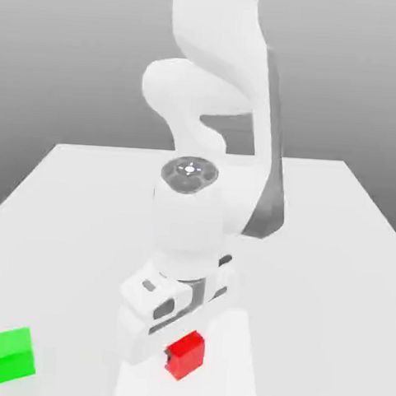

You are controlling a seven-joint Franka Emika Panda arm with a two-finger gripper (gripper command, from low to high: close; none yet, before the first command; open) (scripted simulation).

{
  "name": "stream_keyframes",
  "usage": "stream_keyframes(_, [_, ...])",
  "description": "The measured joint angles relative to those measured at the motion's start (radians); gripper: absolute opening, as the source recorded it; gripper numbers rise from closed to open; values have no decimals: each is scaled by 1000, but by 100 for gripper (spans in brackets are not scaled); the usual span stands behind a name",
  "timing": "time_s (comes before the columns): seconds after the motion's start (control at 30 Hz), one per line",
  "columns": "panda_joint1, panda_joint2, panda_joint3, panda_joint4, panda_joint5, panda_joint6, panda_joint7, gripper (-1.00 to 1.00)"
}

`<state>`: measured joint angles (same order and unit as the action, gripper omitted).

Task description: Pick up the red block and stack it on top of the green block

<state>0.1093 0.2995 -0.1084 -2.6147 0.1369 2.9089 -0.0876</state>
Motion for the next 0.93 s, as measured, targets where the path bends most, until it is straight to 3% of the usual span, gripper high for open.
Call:
stream_keyframes(0.07, [-2,2,2,0,0,2,0,-100])
stream_keyframes(0.33, [-9,-179,-88,11,-78,-190,151,-100])
stream_keyframes(0.67, [-168,-99,-315,224,17,-342,557,-100])
stream_keyframes(0.8, [-226,24,-279,254,122,-261,529,-100])
stream_keyframes(0.83, [-240,54,-261,257,146,-236,513,100])
stream_keyframes(0.93, [-240,54,-261,257,146,-236,513,100])
